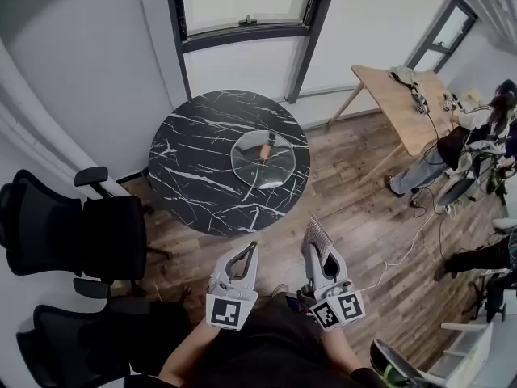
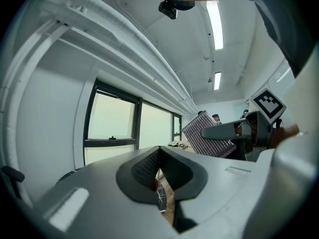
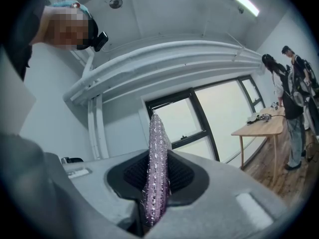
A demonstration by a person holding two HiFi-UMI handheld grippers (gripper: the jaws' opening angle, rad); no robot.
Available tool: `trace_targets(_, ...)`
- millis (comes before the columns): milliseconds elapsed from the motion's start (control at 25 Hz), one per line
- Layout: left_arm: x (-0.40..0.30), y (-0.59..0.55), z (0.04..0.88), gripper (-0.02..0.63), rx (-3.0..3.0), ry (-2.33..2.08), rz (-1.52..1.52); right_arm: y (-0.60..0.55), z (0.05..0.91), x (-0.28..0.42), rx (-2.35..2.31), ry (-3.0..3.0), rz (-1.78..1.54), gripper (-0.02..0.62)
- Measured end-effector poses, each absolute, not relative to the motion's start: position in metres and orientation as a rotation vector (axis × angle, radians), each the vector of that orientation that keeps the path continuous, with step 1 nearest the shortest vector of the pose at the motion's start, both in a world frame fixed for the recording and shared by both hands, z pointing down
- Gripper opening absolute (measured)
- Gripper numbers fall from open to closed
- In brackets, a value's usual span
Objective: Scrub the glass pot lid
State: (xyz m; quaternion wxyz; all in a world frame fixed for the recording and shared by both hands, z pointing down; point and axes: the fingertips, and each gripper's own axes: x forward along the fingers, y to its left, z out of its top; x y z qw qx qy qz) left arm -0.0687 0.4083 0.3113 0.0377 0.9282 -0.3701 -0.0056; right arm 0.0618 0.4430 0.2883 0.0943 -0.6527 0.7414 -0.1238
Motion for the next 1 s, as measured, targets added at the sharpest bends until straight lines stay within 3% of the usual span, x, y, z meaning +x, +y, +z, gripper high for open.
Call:
trace_targets(440, -0.078, 0.393, 0.329, 0.003, 2.847, -1.116, 0.014, 0.427, 0.302, 0.043, -1.936, 2.189, -0.416, 0.074)
trace_targets(1000, -0.019, 0.331, 0.332, 0.003, 2.781, -1.248, 0.050, 0.348, 0.310, 0.116, -1.849, 2.260, -0.429, 0.074)
